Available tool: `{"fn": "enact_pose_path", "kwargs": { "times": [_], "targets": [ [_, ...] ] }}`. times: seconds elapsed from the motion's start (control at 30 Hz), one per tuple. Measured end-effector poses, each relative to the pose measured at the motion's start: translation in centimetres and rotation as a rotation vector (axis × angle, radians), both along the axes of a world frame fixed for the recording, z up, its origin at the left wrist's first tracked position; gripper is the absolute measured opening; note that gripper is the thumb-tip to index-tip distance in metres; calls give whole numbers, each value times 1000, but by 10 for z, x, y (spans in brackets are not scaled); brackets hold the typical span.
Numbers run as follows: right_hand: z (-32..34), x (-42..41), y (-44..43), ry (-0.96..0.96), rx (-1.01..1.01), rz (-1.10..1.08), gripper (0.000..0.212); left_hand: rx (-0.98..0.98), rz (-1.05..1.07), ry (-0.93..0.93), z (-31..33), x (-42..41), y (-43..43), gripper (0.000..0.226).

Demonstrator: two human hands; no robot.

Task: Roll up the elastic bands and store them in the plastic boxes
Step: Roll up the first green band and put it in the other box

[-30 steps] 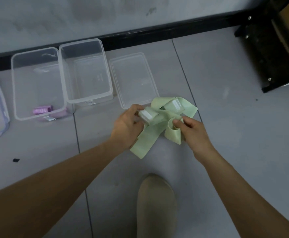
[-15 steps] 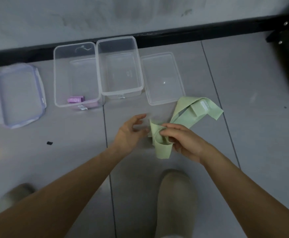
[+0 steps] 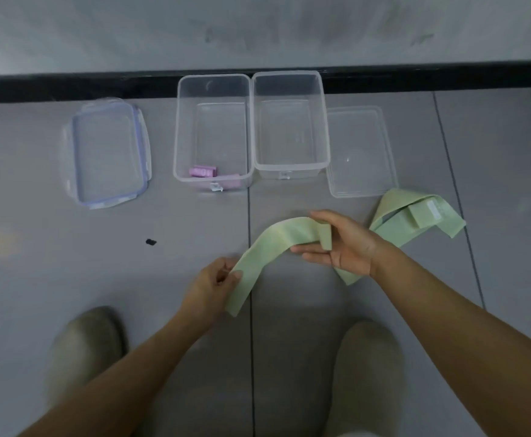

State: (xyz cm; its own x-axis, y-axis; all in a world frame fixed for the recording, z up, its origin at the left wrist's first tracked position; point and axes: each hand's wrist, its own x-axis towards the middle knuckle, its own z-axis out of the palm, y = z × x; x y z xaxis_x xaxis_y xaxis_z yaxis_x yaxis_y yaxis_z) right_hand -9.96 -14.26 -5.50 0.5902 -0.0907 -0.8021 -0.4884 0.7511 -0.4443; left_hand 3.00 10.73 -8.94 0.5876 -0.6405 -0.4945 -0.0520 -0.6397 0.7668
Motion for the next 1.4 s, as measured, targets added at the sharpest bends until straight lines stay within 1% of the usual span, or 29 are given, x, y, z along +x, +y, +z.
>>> {"fn": "enact_pose_path", "kwargs": {
  "times": [0.07, 0.13, 0.2, 0.27, 0.3, 0.33, 0.43, 0.53, 0.6, 0.63, 0.73, 0.83, 0.9, 1.03, 1.1, 1.2, 1.27, 1.33, 1.4],
  "targets": [
    [-7, 12, 4, -1, -29, 45, 45, 30, -6, -25, -5, 1, 14, 19],
    [-13, 23, 8, -12, -77, 112, 52, 53, -6, -13, -11, -2, 24, 13],
    [-21, 33, 12, -2, -223, 183, 42, 41, -6, 38, -16, -8, 32, 19],
    [-29, 44, 15, 59, -461, 255, 24, 18, -1, 91, -21, -16, 38, 26],
    [-32, 49, 16, 93, -559, 252, 17, 13, 3, 113, -22, -20, 39, 27],
    [-36, 54, 17, 118, -616, 225, 12, 9, 0, 124, -21, -24, 40, 28],
    [-44, 61, 16, 157, -691, 162, 12, 21, -52, 76, -17, -36, 40, 40],
    [-55, 63, 12, 179, -787, 183, 13, 38, -104, -24, -11, -49, 41, 63],
    [-58, 65, 10, 180, -806, 169, 18, 61, -127, -73, -13, -56, 47, 75],
    [-58, 66, 10, 171, -804, 162, 21, 56, -141, -89, -15, -59, 49, 76],
    [-56, 70, 17, 88, -770, 183, 34, -4, -175, -124, -18, -66, 56, 63],
    [-56, 74, 28, 20, -765, 197, 41, -37, -106, -70, -23, -68, 59, 51],
    [-58, 76, 34, 2, -762, 190, 37, -43, -82, -38, -24, -68, 58, 54],
    [-57, 80, 44, 24, -750, 220, 17, -43, -62, -16, -26, -67, 54, 60],
    [-55, 79, 45, 32, -716, 265, 13, -46, -19, 45, -30, -68, 53, 57],
    [-58, 80, 48, 8, -767, 274, 17, -43, 28, 97, -34, -70, 51, 48],
    [-61, 82, 55, 1, -799, 206, 23, -35, 33, 99, -36, -69, 51, 45],
    [-61, 84, 58, 6, -807, 144, 31, -32, 33, 100, -41, -67, 50, 47],
    [-62, 86, 57, 29, -784, 105, 34, -21, 8, 99, -43, -65, 49, 44]
  ]
}}
